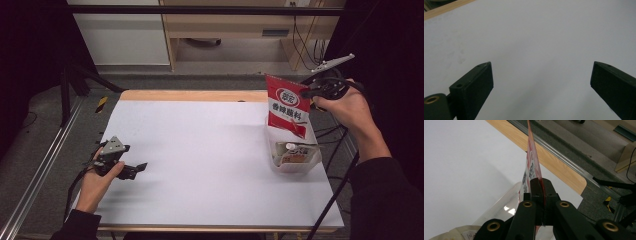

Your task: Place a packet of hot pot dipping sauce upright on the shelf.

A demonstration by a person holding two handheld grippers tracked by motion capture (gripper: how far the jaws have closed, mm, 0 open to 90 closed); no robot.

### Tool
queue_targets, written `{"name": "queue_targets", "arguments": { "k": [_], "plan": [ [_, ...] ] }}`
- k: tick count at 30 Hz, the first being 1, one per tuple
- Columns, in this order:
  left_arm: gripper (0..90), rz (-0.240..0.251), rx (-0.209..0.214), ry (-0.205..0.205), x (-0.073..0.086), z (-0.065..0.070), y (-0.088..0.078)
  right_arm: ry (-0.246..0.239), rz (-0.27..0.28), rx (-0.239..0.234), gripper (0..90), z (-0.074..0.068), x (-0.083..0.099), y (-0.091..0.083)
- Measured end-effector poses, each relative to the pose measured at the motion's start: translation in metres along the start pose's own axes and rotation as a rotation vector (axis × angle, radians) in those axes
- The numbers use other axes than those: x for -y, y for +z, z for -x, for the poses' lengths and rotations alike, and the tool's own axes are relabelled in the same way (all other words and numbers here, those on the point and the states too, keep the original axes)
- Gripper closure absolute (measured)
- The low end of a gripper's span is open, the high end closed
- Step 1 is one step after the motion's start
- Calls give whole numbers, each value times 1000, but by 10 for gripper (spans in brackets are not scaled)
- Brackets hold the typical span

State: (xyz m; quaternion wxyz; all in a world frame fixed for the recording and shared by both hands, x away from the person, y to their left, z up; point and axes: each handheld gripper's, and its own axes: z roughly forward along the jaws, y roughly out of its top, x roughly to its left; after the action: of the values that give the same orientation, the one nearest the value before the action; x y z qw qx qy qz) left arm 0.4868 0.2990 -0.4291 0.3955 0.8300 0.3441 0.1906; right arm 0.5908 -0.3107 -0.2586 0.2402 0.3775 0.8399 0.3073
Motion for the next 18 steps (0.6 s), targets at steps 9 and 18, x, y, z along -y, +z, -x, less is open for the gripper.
{"name": "queue_targets", "arguments": {
  "k": [9, 18],
  "plan": [
    [42, -1, 1, -2, 0, 0, 0, 28, -3, -7, 897, 5, 16, 11],
    [42, 0, 4, -1, 0, 1, 0, 51, 12, -1, 897, 8, 25, 10]
  ]
}}
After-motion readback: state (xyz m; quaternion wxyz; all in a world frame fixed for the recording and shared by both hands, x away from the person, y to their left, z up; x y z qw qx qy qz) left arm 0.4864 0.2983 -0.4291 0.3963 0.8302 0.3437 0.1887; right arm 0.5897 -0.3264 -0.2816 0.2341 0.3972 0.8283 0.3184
